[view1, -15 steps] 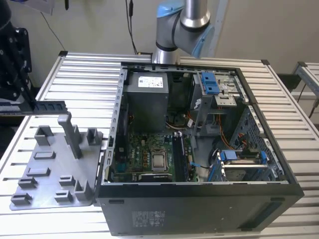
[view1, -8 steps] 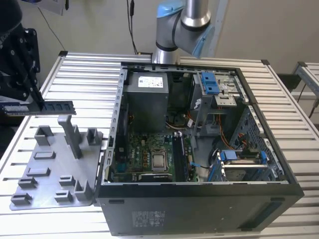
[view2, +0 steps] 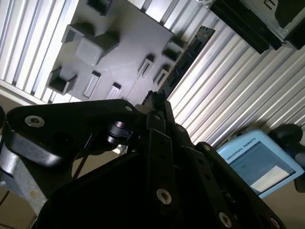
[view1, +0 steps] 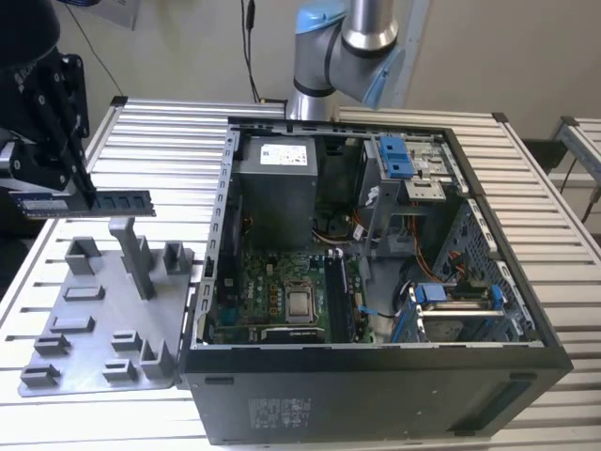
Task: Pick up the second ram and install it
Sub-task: 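Pick up the second ram and move it above second insertion slot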
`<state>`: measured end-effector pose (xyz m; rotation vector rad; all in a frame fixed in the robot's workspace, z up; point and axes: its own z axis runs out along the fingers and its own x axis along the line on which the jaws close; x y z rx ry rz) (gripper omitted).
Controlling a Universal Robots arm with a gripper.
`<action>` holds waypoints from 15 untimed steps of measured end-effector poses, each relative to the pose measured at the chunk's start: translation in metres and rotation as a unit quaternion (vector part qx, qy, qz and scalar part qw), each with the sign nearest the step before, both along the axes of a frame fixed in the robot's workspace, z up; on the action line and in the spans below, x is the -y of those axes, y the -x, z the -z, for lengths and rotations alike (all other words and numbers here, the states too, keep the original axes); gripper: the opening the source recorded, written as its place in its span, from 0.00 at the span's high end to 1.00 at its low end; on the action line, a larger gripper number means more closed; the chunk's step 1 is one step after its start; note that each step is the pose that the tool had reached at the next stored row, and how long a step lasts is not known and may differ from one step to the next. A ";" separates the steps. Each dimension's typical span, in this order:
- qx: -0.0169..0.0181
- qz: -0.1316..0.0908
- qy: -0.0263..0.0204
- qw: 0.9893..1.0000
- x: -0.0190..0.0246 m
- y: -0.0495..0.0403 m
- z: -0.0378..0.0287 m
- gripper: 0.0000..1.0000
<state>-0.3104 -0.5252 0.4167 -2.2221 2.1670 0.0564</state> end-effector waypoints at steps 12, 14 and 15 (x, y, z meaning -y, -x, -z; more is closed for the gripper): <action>0.000 0.000 0.000 1.000 0.0000 -0.0275 0.0000 0.86; 0.000 0.000 0.000 1.000 0.0000 -0.0342 0.0000 0.86; 0.000 0.000 0.000 1.000 -0.0001 -0.0370 0.0000 0.86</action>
